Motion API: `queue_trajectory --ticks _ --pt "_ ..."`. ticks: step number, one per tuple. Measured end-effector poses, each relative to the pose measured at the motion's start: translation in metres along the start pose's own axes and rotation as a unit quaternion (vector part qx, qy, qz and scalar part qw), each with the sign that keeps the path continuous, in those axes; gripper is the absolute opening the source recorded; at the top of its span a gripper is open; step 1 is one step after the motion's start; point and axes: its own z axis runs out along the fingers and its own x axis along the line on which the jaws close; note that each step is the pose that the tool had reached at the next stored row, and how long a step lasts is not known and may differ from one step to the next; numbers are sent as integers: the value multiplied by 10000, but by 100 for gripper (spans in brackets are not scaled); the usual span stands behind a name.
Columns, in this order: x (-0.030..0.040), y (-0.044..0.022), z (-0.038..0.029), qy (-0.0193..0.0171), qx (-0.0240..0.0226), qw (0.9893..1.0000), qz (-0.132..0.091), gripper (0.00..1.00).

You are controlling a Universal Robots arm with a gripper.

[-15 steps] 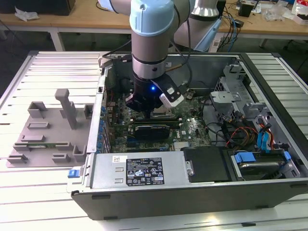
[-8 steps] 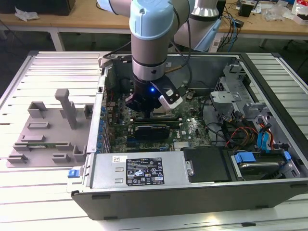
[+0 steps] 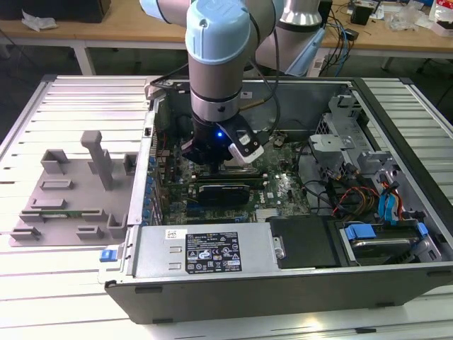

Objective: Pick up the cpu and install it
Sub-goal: 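Install the second cpu locking lever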

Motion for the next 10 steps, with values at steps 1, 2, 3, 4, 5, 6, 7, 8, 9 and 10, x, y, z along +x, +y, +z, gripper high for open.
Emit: queue_trajectory --ticks 1,2,3,4,5,6,7,8,9,10 --pt "3 0 3 -5 -16 10000 9 11" --pt "14 2 12 -15 -50 10000 33 11" --pt "35 3 31 -24 -72 10000 60 11" --pt "48 3 36 -25 -80 9999 68 11" --pt "62 5 40 -29 -96 9999 75 11" --pt "73 7 46 -34 -109 9999 79 11" --pt "79 6 56 -35 -113 9999 81 11" --pt "81 6 62 -36 -115 9999 81 11" --pt "81 6 62 -36 -115 9999 82 11" --pt "81 7 56 -36 -115 9999 83 11"
